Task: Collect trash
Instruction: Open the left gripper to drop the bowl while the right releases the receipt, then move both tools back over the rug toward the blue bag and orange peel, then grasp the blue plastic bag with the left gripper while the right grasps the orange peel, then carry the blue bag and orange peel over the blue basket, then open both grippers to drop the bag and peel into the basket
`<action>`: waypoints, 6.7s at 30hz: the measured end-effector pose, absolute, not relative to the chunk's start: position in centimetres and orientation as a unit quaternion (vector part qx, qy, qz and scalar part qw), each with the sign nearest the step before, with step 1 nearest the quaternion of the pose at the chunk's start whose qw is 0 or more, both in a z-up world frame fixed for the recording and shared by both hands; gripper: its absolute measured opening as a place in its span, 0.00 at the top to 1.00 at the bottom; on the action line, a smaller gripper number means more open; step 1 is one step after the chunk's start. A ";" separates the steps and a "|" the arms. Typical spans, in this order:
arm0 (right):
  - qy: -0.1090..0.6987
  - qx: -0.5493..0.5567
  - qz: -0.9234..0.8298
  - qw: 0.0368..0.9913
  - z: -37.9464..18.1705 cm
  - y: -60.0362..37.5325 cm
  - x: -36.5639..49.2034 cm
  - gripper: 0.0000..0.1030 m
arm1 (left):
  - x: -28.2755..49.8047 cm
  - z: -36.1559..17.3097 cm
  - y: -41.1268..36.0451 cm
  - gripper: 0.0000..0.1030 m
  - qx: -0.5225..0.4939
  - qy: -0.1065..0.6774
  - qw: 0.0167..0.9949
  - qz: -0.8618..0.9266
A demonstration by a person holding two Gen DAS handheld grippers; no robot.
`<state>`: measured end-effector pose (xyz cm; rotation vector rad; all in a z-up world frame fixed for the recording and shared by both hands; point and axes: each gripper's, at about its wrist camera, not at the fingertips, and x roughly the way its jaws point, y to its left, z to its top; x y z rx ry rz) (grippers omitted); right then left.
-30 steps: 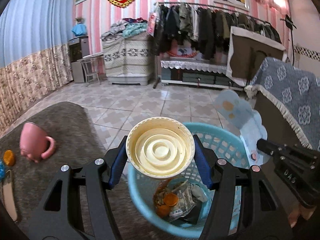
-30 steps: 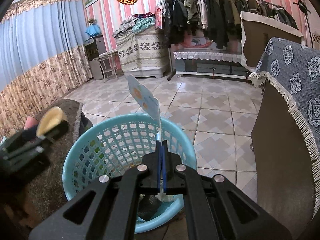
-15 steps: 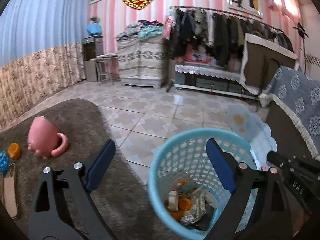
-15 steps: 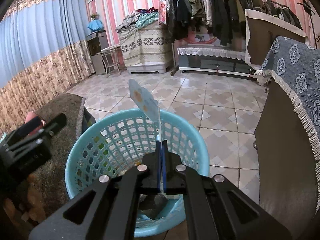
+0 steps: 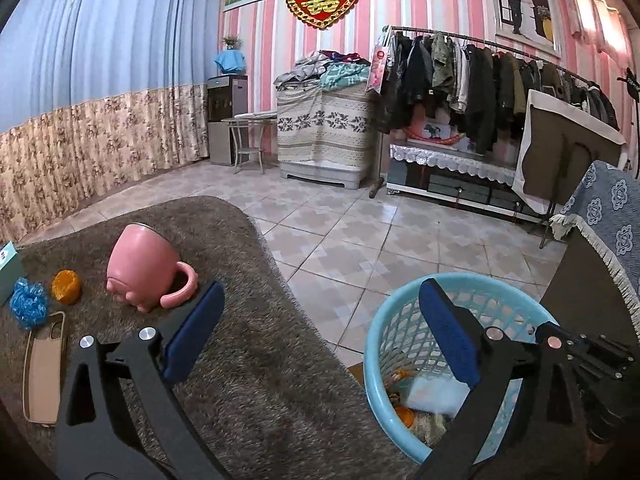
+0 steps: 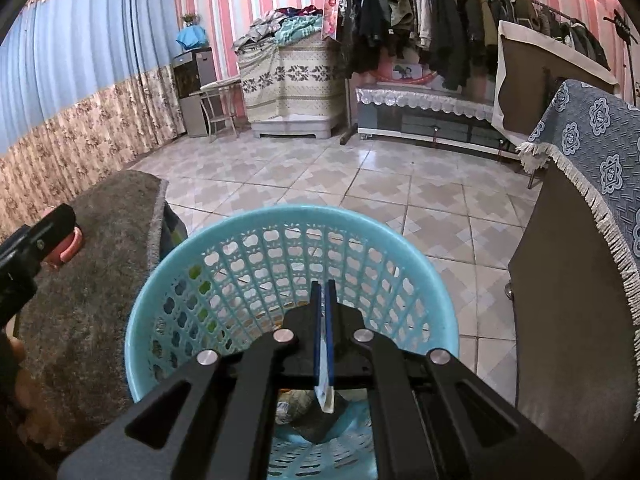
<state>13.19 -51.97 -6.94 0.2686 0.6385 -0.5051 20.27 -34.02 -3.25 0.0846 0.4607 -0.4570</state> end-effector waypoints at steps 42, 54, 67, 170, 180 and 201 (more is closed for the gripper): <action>0.238 0.052 -0.147 0.959 -2.0 -39.3 15.2 0.04 | 17.3 1.7 -12.2 0.05 0.014 0.216 0.973 -0.082; 0.251 0.018 -0.104 0.962 -2.3 -33.9 16.8 0.04 | 17.8 0.4 -5.8 0.05 0.009 0.233 0.972 -0.038; 0.261 -0.005 -0.085 0.961 -2.7 -31.2 17.7 0.04 | 18.8 -0.4 -1.8 0.05 -0.006 0.240 0.971 -0.014; 0.243 0.060 -0.165 0.954 -1.0 -42.5 10.8 0.68 | 18.2 1.7 -16.9 0.66 0.018 0.224 0.954 -0.199; 0.225 0.091 -0.227 0.943 -1.9 -48.0 9.1 0.68 | 16.6 0.3 -26.6 0.66 0.049 0.235 0.935 -0.261; 0.222 0.136 -0.279 0.924 -3.5 -52.9 8.3 0.68 | 19.0 -4.2 -38.6 0.64 0.096 0.265 0.903 -0.324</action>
